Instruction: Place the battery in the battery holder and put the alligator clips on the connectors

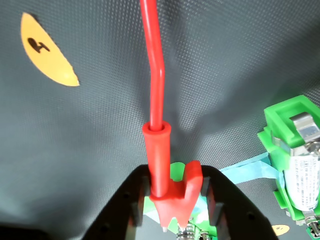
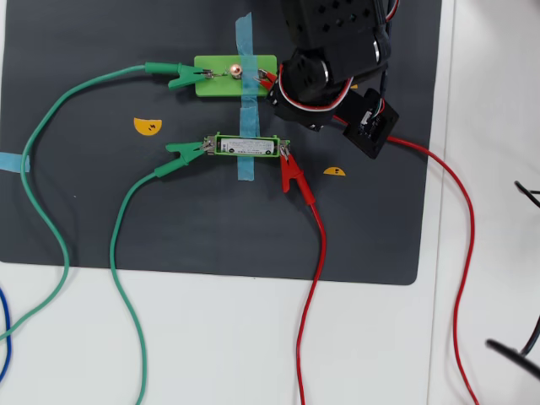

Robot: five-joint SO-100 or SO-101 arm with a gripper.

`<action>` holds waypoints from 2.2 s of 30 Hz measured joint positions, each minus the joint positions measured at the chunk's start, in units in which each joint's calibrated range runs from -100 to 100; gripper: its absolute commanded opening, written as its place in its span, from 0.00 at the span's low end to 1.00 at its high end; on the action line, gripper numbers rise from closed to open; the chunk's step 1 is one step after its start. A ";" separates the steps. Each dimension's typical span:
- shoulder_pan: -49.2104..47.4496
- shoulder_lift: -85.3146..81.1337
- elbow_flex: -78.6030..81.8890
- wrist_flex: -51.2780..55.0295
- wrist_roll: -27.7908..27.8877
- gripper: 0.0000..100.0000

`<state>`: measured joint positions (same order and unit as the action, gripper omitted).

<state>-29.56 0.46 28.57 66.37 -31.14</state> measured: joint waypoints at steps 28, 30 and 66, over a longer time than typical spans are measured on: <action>-0.56 0.00 0.09 -1.29 -3.57 0.01; -0.56 0.00 0.09 -1.29 -3.93 0.01; -2.35 -25.12 8.80 1.97 -1.40 0.40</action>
<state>-31.91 -24.65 37.36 68.34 -32.54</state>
